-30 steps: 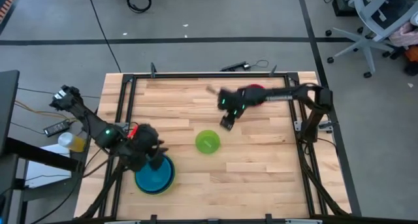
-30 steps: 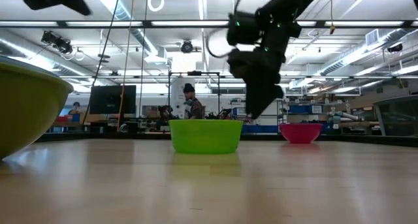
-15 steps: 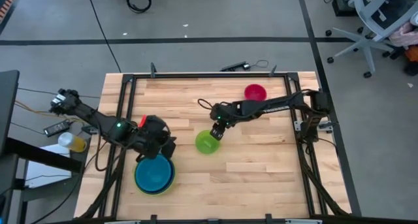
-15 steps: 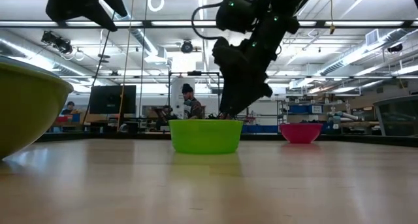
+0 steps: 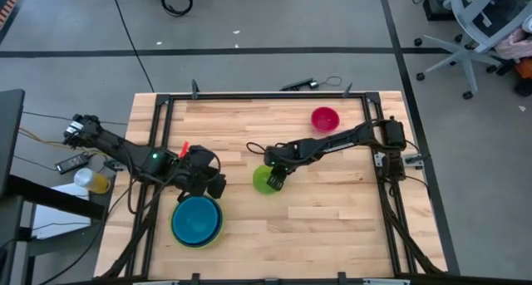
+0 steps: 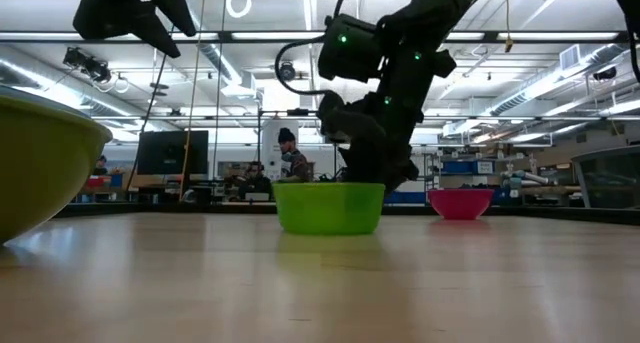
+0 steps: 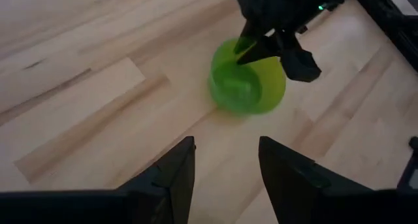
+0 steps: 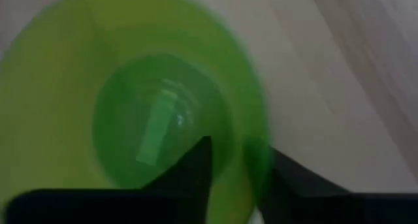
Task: Nest bowls inside each other
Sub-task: Stack the green bowl on top of the blue bowl
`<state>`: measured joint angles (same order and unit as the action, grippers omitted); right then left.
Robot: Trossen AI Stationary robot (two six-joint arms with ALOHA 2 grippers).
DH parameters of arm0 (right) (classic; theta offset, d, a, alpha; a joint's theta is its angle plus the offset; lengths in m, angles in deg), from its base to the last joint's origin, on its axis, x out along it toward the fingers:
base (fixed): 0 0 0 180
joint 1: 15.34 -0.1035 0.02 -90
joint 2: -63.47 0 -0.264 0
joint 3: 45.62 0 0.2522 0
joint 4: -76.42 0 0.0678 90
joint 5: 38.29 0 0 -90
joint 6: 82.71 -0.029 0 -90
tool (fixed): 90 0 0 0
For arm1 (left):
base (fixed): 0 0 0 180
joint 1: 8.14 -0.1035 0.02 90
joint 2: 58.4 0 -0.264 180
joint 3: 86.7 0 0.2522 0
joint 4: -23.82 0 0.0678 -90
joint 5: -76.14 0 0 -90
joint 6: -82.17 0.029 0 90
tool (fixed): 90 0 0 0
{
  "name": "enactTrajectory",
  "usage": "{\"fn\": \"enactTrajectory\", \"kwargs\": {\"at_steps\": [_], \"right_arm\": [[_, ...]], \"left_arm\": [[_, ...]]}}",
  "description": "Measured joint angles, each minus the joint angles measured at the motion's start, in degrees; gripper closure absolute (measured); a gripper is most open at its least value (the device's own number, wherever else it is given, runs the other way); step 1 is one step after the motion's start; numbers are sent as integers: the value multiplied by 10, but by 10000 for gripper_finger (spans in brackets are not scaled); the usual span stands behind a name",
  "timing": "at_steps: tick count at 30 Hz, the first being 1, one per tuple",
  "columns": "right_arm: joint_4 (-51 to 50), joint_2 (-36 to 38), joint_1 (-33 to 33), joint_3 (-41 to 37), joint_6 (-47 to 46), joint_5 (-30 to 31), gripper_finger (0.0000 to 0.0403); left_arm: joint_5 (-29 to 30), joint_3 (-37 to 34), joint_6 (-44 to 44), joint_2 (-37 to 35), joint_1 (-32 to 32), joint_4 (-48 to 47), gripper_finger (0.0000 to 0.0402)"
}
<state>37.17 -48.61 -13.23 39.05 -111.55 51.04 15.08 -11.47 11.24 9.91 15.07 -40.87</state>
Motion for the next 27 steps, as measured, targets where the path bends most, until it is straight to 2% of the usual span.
{"fn": "enactTrajectory", "kwargs": {"at_steps": [3,4,6,9,12,17,23,27], "right_arm": [[6,17,-6,0,2,19,376],[13,25,-9,0,6,32,387],[31,43,-20,1,7,80,385],[51,65,-39,1,4,158,380],[76,82,-57,1,1,208,393],[110,97,-88,2,1,299,390],[143,98,-103,2,3,333,393],[137,97,-112,2,7,364,393]], "left_arm": [[-1,0,15,0,-11,6,244],[-1,0,15,0,-16,11,246],[-2,-1,24,0,-27,42,247],[-8,-1,87,0,-37,93,248],[-7,0,140,7,-46,114,248],[-4,0,219,29,-53,140,248],[-3,-1,283,67,-65,194,248],[0,0,271,87,-85,188,248]]}}
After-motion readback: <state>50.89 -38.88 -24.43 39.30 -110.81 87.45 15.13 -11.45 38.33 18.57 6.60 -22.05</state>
